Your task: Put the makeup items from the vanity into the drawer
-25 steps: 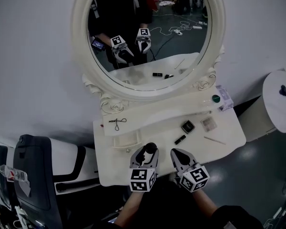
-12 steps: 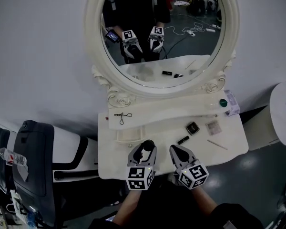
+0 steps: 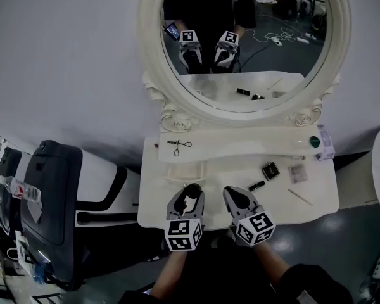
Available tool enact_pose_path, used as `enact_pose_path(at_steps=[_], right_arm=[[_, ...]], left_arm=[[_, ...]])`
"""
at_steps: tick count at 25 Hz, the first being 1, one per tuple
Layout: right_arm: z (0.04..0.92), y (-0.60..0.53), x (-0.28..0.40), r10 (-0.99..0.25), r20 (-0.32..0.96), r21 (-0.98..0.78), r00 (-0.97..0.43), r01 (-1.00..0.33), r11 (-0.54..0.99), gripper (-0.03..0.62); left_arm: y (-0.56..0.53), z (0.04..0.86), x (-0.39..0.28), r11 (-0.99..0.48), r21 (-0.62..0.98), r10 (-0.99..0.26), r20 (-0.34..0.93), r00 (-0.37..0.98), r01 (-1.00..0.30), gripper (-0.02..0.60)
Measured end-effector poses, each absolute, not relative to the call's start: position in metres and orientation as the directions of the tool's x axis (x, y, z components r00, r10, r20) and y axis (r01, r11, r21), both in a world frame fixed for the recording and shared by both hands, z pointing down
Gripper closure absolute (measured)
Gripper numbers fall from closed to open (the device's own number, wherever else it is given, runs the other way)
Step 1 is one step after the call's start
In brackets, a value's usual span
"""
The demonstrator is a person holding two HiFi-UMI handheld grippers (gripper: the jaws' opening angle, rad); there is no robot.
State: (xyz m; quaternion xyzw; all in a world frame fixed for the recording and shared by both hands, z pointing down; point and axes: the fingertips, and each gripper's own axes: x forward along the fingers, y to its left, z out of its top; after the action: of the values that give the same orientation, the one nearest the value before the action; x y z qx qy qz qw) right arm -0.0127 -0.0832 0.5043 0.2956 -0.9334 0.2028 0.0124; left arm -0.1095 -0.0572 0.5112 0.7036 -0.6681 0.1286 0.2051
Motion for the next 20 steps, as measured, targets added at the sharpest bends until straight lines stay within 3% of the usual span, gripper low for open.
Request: enact_pose_path(at_steps=[20], right_arm=[[0.525,-0.118,-0.084,-0.546,0.206,-0.374,-0.812,-0.581,0.723,0.571]], left_arm=[[-0.1,0.549,-0.177,-0.023,0.138,-0.843,0.53,0.093,-0.99,0.357]])
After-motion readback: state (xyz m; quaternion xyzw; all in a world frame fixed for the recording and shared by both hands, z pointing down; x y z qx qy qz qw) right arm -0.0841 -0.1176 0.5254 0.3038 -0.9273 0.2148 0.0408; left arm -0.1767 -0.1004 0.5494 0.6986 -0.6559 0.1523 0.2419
